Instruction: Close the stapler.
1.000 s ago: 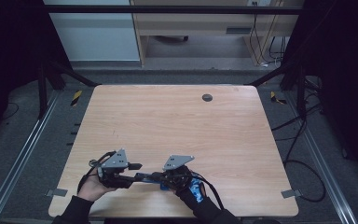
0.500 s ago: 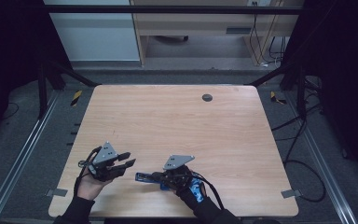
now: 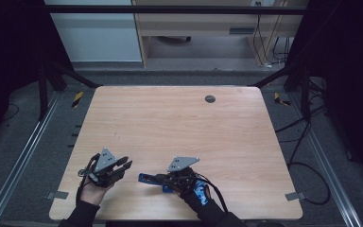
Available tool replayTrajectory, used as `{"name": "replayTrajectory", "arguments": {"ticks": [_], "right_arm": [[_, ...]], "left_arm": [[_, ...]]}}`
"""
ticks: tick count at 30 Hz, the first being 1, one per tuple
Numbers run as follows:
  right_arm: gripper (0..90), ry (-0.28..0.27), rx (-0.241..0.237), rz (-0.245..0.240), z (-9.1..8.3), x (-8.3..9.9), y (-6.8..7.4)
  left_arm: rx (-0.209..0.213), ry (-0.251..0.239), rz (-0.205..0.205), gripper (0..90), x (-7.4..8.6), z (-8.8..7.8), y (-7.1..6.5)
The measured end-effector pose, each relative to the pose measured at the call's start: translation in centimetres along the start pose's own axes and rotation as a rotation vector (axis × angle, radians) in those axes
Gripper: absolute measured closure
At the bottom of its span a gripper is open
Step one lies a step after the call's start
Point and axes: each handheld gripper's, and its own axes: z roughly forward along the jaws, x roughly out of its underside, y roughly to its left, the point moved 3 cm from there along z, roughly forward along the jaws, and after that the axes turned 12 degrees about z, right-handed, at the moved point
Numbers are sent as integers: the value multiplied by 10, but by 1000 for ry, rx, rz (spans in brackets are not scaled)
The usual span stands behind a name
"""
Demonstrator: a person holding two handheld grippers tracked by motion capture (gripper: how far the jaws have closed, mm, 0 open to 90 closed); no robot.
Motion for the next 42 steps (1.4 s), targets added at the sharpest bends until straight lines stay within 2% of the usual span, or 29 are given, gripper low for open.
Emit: {"name": "replayTrajectory", "arguments": {"ticks": [6, 20, 42], "right_arm": [[900, -4, 0, 4, -3, 0, -1], [900, -20, -3, 14, -14, -1, -3], [895, -36, 5, 42, -34, 3, -11]], "left_arm": [[-23, 16, 4, 728, 2, 2, -1], [-33, 16, -1, 700, 4, 2, 0], [-27, 24, 4, 676, 4, 3, -1]]}}
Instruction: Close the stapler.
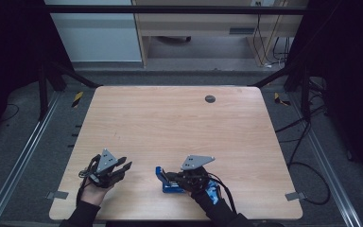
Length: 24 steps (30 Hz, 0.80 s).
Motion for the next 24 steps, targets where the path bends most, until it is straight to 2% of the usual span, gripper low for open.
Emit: {"name": "replayTrajectory", "arguments": {"ticks": [9, 17, 20, 24], "right_arm": [[890, -2, 24, 7, -10, 2, -6], [900, -3, 27, 6, -16, 4, -7], [900, -18, 33, 8, -24, 4, -9], [900, -66, 42, 9, -34, -4, -9]], "left_arm": [[-7, 2, -6, 650, 0, -1, 1], [-11, 0, -11, 640, 1, -2, 1], [-14, 0, -17, 639, 1, -3, 2], [-16, 3, -14, 639, 1, -2, 1]]}}
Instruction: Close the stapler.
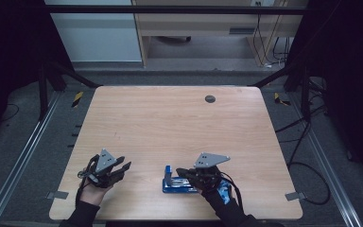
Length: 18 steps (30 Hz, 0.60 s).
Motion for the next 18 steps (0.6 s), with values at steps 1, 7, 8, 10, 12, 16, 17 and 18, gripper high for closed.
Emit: {"name": "replayTrajectory", "arguments": {"ticks": [1, 7, 8, 10, 12, 16, 17, 18], "right_arm": [[900, -6, -2, -1, -1, -2, 0], [900, -46, 6, -8, -3, -17, 3], [900, -53, 1, -10, -2, -20, 5], [900, -61, -6, -21, -2, -25, 10], [900, -67, -14, -29, -2, -29, 14], [900, -84, -26, -40, -3, -37, 20], [900, -86, -28, -42, -3, -38, 21], [900, -86, -32, -44, -3, -40, 22]], "left_arm": [[2, 1, 0, 638, 0, 0, 0], [-2, 2, -4, 635, 0, 1, 0], [-2, 3, -4, 633, 0, 1, 0], [0, 4, -3, 632, 0, 1, 0], [-2, 4, -3, 628, 0, 1, 0], [-3, 6, -4, 624, 0, 1, 0], [-3, 6, -4, 623, 0, 1, 0], [-2, 5, -4, 623, 0, 1, 0]]}}
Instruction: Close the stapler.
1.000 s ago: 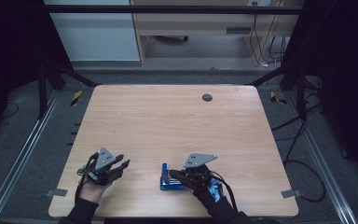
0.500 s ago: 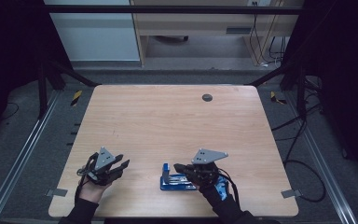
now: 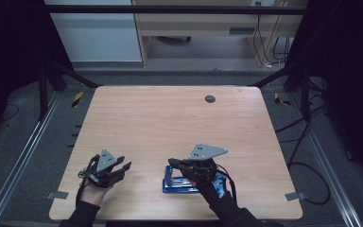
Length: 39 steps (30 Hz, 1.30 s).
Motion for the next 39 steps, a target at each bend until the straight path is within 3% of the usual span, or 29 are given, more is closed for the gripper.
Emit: {"name": "replayTrajectory", "arguments": {"ticks": [8, 13, 21, 39], "right_arm": [[900, 33, -22, -34, 11, -6, 13], [900, 70, 2, -61, 15, -3, 15], [900, 80, 35, -48, 4, 6, 4], [900, 128, 111, 37, -26, 43, -36]], "left_arm": [[3, 4, 1, 619, 0, 0, 0], [3, 2, 1, 619, 0, 0, 0], [2, 2, 2, 619, 0, 0, -1], [3, -2, 0, 612, 0, 0, 0]]}}
